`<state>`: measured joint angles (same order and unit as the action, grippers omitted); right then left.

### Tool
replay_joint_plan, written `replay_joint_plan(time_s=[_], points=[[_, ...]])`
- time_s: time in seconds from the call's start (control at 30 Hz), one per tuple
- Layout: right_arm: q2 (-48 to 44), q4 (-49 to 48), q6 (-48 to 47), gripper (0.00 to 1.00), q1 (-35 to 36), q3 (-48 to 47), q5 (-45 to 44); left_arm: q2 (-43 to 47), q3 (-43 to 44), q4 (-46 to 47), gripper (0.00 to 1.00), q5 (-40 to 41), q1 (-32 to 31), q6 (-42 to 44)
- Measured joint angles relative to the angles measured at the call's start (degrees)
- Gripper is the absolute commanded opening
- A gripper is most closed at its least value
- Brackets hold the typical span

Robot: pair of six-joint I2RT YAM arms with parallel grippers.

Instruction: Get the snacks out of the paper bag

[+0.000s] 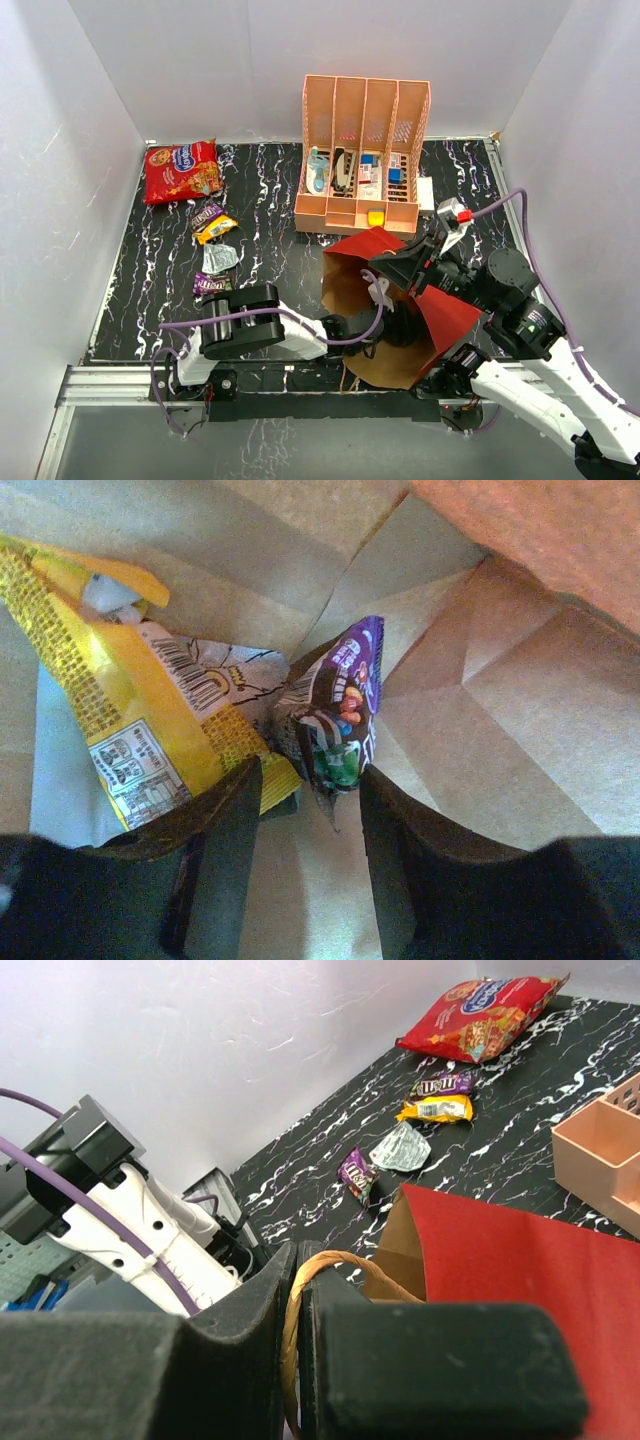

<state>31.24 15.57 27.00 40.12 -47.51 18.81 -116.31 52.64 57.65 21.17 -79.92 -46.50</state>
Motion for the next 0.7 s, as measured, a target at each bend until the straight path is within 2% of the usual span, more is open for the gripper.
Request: replay_joint_plan(time_s=[0.13, 0.23, 0.33, 0.4, 0.5, 0.7], points=[[1.2, 0.0, 0.4, 0.08, 0.0, -0.4, 1.4, -1.7, 1.5, -0.2, 0.42, -1.4, 0.7, -0.7], [1.7, 0.0, 0.8, 0.08, 0.0, -0.4, 2.5, -2.9, 3.0, -0.2, 0.36, -2.3, 1.7, -1.0], [1.7, 0.1, 1.1, 0.08, 0.0, -0.4, 2.5, -3.8, 4.3, -0.7, 0.25, -2.9, 2.2, -0.8], [1.6, 0.1, 1.2, 0.08, 0.0, -0.4, 2.5, -4.0, 4.6, -0.4, 0.12, -3.3, 2.4, -0.2], [0.9, 0.4, 1.2, 0.08, 0.0, -0.4, 2.2, -4.0, 4.7, 0.2, 0.00, -3.9, 2.7, 1.5], [-2.1, 4.0, 0.5, 0.08, 0.0, -0.4, -0.1, -2.4, 2.4, 1.9, 0.00, -5.3, 3.3, 5.2]])
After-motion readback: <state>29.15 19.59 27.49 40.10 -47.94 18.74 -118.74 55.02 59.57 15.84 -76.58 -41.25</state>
